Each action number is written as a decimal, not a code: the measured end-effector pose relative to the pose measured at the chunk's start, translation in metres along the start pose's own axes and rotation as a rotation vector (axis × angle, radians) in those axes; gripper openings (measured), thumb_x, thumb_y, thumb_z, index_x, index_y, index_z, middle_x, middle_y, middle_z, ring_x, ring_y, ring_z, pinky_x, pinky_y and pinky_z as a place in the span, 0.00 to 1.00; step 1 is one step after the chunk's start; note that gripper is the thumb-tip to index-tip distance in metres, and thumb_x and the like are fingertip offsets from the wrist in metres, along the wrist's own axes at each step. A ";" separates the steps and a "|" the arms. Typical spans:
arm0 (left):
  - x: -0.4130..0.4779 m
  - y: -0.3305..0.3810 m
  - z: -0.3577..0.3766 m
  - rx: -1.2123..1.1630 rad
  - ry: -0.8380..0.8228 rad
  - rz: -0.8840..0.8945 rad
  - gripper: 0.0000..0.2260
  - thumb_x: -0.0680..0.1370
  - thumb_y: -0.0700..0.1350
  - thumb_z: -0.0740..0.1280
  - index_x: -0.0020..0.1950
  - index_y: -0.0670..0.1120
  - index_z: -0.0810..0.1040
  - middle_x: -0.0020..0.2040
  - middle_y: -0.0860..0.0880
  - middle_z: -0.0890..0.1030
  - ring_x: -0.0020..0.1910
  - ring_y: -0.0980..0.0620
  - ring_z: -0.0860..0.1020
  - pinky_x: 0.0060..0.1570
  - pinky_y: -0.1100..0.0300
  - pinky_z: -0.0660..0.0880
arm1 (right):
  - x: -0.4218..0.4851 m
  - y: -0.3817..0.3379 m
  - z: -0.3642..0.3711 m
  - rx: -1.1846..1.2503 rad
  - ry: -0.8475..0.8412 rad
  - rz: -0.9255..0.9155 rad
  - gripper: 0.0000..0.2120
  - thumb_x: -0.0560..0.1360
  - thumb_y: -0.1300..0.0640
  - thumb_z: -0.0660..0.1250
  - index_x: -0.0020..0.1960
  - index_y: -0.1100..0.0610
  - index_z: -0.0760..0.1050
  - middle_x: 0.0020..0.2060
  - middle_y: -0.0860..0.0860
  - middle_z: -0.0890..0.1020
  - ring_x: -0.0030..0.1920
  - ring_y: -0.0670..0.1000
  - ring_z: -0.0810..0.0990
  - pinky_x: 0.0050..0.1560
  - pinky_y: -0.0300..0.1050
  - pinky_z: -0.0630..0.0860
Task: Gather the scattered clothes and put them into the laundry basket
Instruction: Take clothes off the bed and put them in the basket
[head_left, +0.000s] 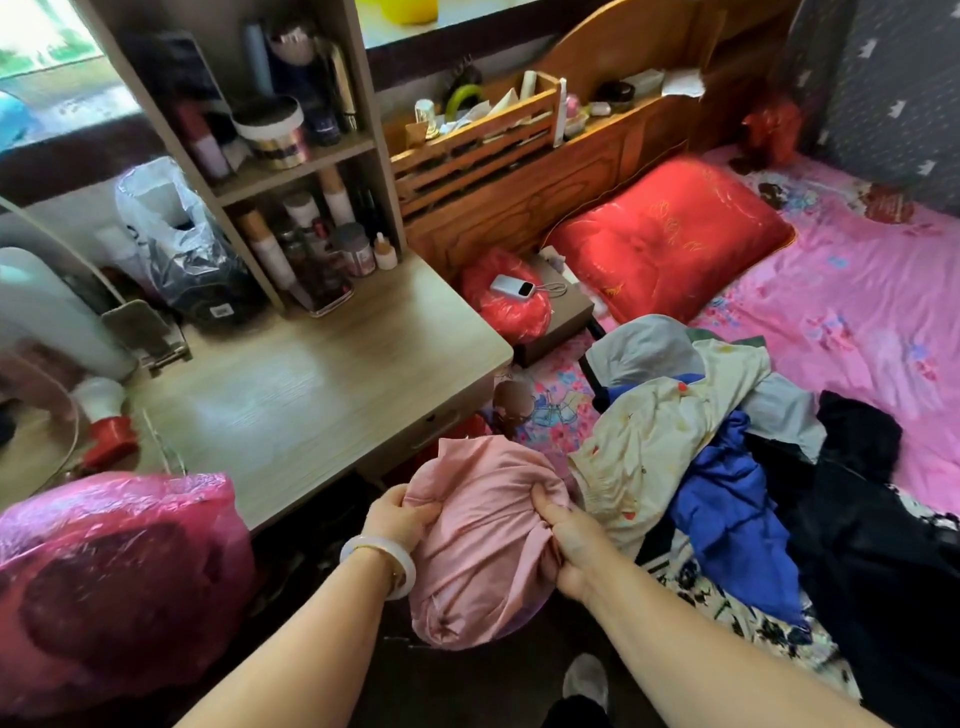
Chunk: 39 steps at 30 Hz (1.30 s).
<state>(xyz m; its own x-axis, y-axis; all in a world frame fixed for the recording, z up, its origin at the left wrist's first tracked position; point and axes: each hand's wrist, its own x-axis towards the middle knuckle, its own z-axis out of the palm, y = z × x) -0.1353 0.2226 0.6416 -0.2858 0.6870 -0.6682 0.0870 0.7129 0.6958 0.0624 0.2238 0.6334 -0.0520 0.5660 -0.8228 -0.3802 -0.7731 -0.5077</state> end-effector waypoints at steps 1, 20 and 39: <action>0.006 0.001 0.004 0.032 0.028 0.010 0.18 0.73 0.41 0.70 0.63 0.47 0.75 0.54 0.46 0.80 0.52 0.46 0.78 0.56 0.52 0.75 | 0.012 0.002 0.001 -0.022 0.023 -0.005 0.16 0.72 0.45 0.72 0.55 0.53 0.79 0.49 0.56 0.84 0.51 0.57 0.81 0.51 0.52 0.78; 0.098 0.052 0.145 0.308 0.041 0.015 0.14 0.75 0.33 0.66 0.60 0.42 0.76 0.48 0.47 0.80 0.39 0.55 0.77 0.33 0.67 0.71 | 0.163 -0.076 -0.119 -0.966 0.251 -0.126 0.16 0.74 0.66 0.61 0.58 0.58 0.80 0.59 0.55 0.81 0.60 0.56 0.78 0.60 0.44 0.74; 0.163 0.024 0.272 0.548 -0.169 0.009 0.19 0.73 0.36 0.67 0.63 0.45 0.73 0.54 0.51 0.78 0.53 0.52 0.77 0.55 0.62 0.72 | 0.282 -0.088 -0.167 -2.023 0.001 -0.565 0.21 0.73 0.62 0.60 0.64 0.50 0.70 0.58 0.53 0.78 0.62 0.58 0.72 0.68 0.55 0.59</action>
<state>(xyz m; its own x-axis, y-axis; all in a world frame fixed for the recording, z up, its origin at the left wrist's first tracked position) 0.0796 0.3901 0.4781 -0.1299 0.6742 -0.7270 0.5836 0.6447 0.4937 0.2357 0.4033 0.4035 -0.3174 0.7958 -0.5157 0.9478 0.2833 -0.1461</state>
